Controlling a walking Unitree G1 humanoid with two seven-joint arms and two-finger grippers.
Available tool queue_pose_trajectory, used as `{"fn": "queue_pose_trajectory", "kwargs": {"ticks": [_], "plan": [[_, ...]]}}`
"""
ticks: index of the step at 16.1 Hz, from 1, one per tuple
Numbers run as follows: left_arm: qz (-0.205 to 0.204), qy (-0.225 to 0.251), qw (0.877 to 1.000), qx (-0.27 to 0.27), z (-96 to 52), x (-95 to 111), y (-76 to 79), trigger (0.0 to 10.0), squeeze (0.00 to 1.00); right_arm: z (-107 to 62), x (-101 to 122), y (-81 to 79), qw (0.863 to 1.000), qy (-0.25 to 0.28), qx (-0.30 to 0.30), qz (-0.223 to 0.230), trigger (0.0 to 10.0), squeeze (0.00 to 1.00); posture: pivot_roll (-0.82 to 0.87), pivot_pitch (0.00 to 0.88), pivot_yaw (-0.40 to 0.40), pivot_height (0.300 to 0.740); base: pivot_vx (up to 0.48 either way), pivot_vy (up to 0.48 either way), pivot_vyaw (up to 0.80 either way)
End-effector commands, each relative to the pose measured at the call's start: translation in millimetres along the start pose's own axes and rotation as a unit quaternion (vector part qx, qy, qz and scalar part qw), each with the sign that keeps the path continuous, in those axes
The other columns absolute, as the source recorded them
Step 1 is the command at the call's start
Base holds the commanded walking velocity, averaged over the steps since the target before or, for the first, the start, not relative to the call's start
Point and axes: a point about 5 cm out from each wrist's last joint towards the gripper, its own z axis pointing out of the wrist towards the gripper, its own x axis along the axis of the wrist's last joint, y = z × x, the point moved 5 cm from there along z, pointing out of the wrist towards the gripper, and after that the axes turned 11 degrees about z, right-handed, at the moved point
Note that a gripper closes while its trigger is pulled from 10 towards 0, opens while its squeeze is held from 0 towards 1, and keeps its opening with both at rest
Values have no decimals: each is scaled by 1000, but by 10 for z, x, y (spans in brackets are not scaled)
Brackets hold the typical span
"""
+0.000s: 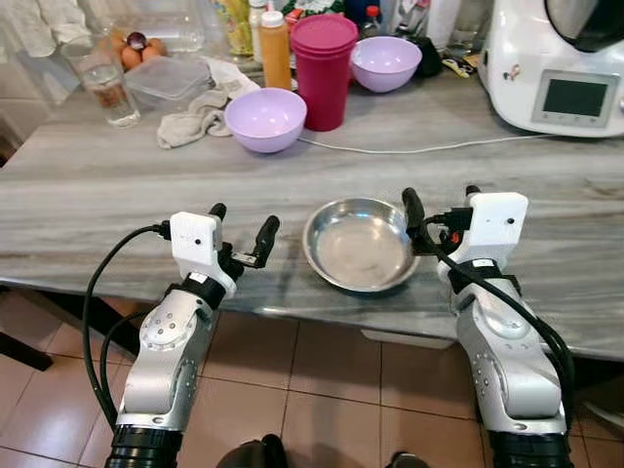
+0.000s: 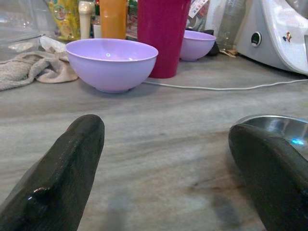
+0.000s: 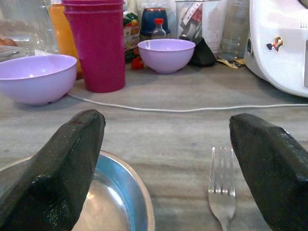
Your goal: Setting the table
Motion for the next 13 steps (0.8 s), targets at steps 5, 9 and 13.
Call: {"fn": "queue_pose_trajectory", "kwargs": {"ticks": [5, 9, 13], "plan": [[7, -8, 1000, -4, -10, -42, 7, 10000, 0, -16, 33, -12, 1000, 7, 2, -3, 10000, 0, -234, 162, 51, 740, 270, 387, 0], [4, -10, 1000, -4, -10, -46, 6, 10000, 0, -8, 31, -23, 1000, 8, 2, -3, 10000, 0, -230, 160, 52, 740, 277, 380, 0], [10, -9, 1000, -4, 0, -39, 21, 10000, 0, -4, 29, -24, 1000, 9, 1, -3, 10000, 0, -231, 161, 53, 740, 128, 296, 0]]}}
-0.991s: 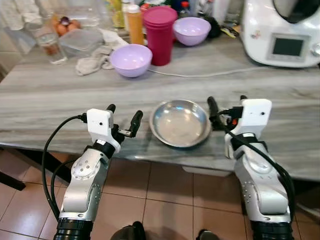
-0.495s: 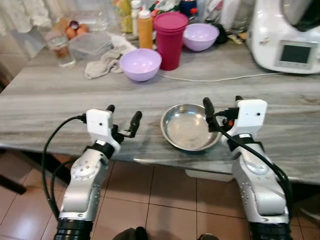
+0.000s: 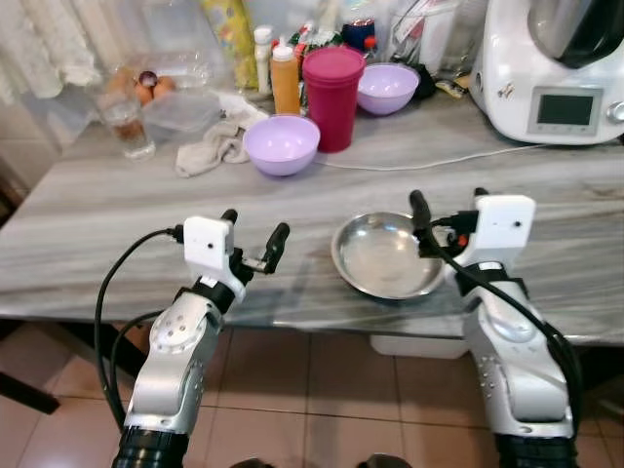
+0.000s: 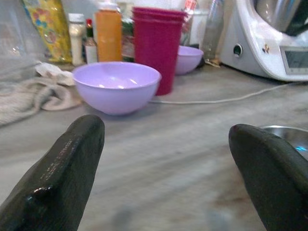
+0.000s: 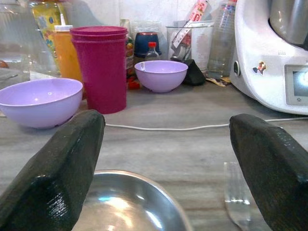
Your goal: Setting the table
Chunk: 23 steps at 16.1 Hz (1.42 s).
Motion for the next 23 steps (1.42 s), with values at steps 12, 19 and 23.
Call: {"fn": "queue_pose_trajectory", "kwargs": {"ticks": [12, 19, 23], "plan": [[8, 15, 1000, -17, -60, 36, 31, 10000, 0, 9, 16, -83, 1000, 6, 10, -6, 10000, 0, -234, 161, 52, 740, 51, 0, 0], [7, 13, 1000, -20, -69, 25, 39, 10000, 0, 18, 21, -89, 1000, 7, 12, -7, 10000, 0, -233, 161, 51, 740, 310, 0, 0], [6, 12, 1000, -21, -67, 16, 49, 10000, 0, 21, 18, -90, 1000, 7, 12, -7, 10000, 0, -234, 158, 50, 740, 313, 0, 0]]}}
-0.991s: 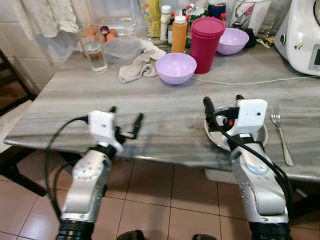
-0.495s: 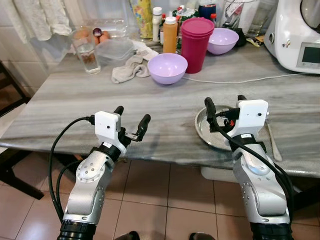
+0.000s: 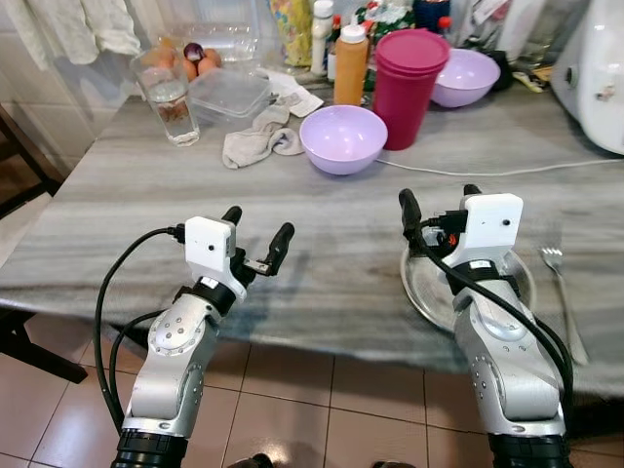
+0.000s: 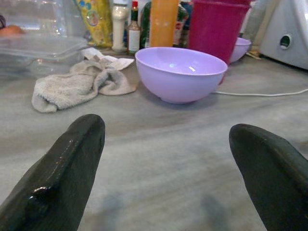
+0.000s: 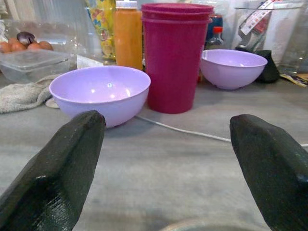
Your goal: Setting the table
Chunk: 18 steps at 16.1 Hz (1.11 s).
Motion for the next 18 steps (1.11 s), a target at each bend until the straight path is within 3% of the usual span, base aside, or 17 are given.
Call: {"fn": "queue_pose_trajectory", "kwargs": {"ticks": [1, 6, 10, 18], "plan": [[2, 2, 1000, -5, -9, 11, 21, 10000, 0, -5, 14, 47, 1000, 4, -8, -3, 10000, 0, -234, 158, 50, 740, 311, 0, 0], [5, -2, 1000, -5, -24, -2, 28, 10000, 0, -3, 11, 41, 1000, 3, -7, -2, 10000, 0, -232, 162, 48, 740, 294, 0, 0], [2, -13, 1000, 6, -52, -51, -11, 10000, 0, -4, -4, 35, 1000, -1, -4, -2, 10000, 0, -231, 165, 48, 740, 0, 0, 0], [33, -27, 995, -95, -278, -136, 132, 10000, 0, 91, -68, 45, 994, -44, 80, -65, 10000, 0, -227, 172, 47, 740, 0, 0, 0]]}}
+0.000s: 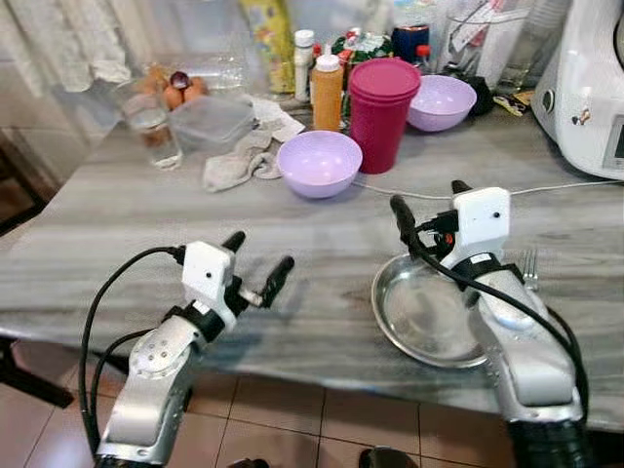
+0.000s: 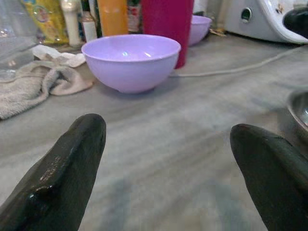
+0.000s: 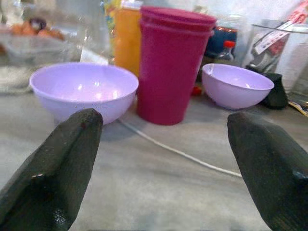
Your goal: Setting the table
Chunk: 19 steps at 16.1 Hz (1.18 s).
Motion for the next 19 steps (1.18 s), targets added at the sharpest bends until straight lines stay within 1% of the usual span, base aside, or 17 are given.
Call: {"fn": "queue_pose_trajectory", "kwargs": {"ticks": [1, 2, 4, 5, 6, 7, 9, 10, 11, 13, 15, 17, 19], "plan": [[4, 3, 1000, -19, -18, 27, 50, 10000, 0, 34, -9, -33, 1000, -9, 19, -1, 10000, 0, -225, 177, 46, 740, 0, 0, 0], [4, 2, 1000, -24, -30, 23, 61, 10000, 0, 46, -22, -43, 999, -16, 33, -10, 10000, 0, -225, 178, 46, 740, 0, 0, 0], [2, 3, 999, -43, -53, 24, 102, 10000, 0, 141, -67, -71, 995, -46, 83, -40, 10000, 0, -224, 190, 45, 740, 0, 0, 0], [1, 5, 998, -55, -76, 35, 137, 10000, 0, 184, -139, -102, 987, -73, 122, -68, 10000, 0, -218, 201, 43, 740, 0, 0, 0], [2, 4, 998, -58, -85, 38, 147, 10000, 0, 198, -132, -107, 985, -73, 131, -82, 10000, 0, -217, 203, 43, 740, 0, 0, 0], [-2, 5, 998, -62, -106, 46, 169, 10000, 0, 252, -99, -140, 977, -70, 161, -121, 10000, 0, -214, 210, 42, 740, 0, 0, 0], [-5, 3, 998, -59, -139, 51, 189, 10000, 0, 319, -43, -156, 971, -70, 184, -138, 10000, 0, -204, 230, 38, 740, 0, 0, 0], [-10, 2, 998, -57, -173, 54, 213, 10000, 0, 385, 7, -173, 962, -69, 205, -166, 10000, 0, -196, 249, 36, 740, 0, 0, 0], [-11, 1, 998, -58, -183, 55, 221, 10000, 0, 400, 19, -181, 959, -69, 213, -177, 10000, 0, -194, 251, 35, 740, 0, 0, 0], [-17, -5, 998, -57, -222, 52, 230, 10000, 0, 480, 94, -234, 947, -63, 246, -198, 10000, 0, -185, 269, 34, 740, 0, 0, 0], [-19, -11, 998, -54, -239, 40, 217, 10000, 0, 516, 106, -267, 935, -68, 273, -217, 10000, 0, -181, 274, 33, 740, 0, 0, 0], [-20, -17, 998, -51, -260, 40, 205, 10000, 0, 533, 95, -302, 911, -73, 319, -252, 10000, 0, -174, 280, 33, 740, 0, 0, 0], [-22, -21, 998, -49, -277, 33, 204, 10000, 0, 568, 127, -311, 898, -66, 332, -282, 10000, 0, -171, 282, 34, 740, 0, 0, 0]]}}
